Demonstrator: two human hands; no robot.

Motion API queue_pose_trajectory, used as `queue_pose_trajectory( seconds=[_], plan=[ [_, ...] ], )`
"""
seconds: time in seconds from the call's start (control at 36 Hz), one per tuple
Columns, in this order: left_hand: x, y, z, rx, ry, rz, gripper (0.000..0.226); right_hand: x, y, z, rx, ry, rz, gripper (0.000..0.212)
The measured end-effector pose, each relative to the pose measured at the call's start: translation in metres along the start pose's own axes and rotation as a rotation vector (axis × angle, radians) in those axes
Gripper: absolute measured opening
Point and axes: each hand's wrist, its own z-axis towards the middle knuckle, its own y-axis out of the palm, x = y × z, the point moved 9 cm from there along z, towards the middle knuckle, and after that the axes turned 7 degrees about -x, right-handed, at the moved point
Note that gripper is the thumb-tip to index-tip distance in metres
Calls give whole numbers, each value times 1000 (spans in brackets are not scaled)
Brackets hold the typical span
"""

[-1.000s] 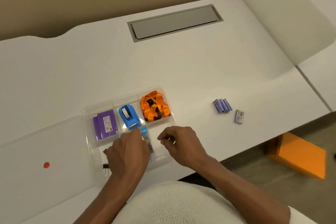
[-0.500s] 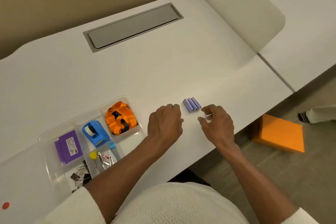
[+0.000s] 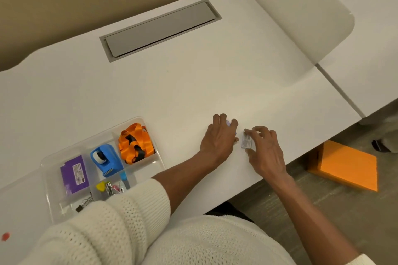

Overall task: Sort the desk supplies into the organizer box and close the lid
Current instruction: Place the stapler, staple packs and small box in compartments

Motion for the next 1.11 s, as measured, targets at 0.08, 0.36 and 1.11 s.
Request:
queue_pose_trajectory(
  seconds=[0.08, 0.36, 1.11],
  plan=[
    [2, 1, -1, 20, 16, 49, 20, 0, 1, 4, 3, -36, 15, 62],
    [-3, -15, -21, 46, 2, -81, 18, -13, 0, 20, -51, -127, 187, 56],
    [-140, -51, -225, 81, -338, -122, 48, -254, 10, -51, -238, -738, 199, 39]
  ],
)
